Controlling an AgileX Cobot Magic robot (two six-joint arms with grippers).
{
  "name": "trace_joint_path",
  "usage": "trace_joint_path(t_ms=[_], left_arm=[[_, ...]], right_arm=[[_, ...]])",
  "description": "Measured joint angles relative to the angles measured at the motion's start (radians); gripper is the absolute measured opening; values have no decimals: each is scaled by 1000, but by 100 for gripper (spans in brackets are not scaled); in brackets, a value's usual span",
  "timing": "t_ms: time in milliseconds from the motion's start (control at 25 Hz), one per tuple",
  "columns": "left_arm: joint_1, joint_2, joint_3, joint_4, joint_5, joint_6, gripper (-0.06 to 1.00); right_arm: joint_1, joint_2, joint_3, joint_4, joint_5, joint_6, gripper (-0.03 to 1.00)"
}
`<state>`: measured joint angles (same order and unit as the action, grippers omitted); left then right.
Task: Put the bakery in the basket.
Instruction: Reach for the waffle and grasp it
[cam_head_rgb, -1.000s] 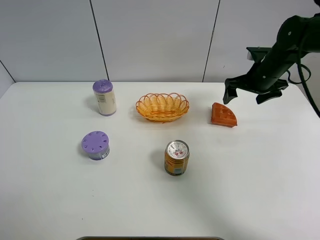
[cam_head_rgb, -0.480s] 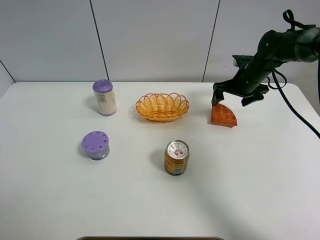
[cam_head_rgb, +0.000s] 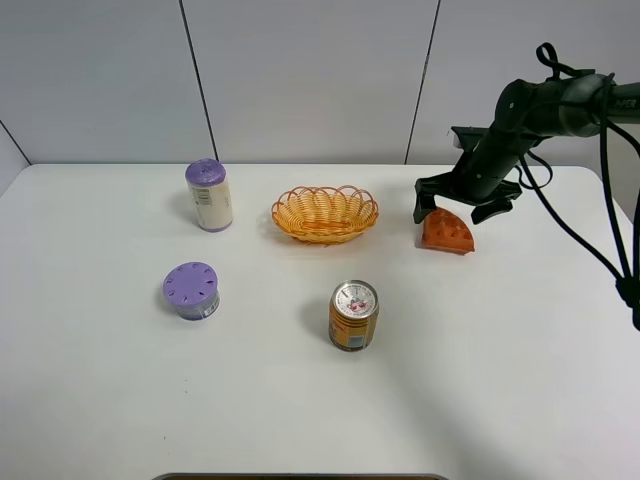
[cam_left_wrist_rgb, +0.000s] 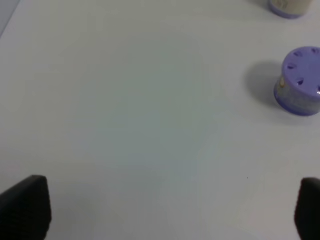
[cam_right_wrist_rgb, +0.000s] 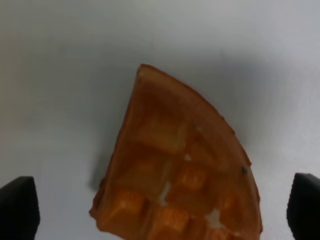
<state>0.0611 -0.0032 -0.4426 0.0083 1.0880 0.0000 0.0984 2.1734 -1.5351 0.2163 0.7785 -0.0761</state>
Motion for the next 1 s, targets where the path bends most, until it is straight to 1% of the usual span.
trace_joint_path(t_ms=[360, 600, 680, 1000], left_arm=[[0, 0, 0, 0, 0, 0, 99], [0, 0, 0, 0, 0, 0, 99], [0, 0, 0, 0, 0, 0, 99], [0, 0, 0, 0, 0, 0, 99]], right_arm=[[0, 53, -3, 11, 3, 26, 99], [0, 72, -3, 16, 23, 27, 99], [0, 73, -4, 16, 26, 30, 96], [0, 74, -4, 16, 53, 76, 77]])
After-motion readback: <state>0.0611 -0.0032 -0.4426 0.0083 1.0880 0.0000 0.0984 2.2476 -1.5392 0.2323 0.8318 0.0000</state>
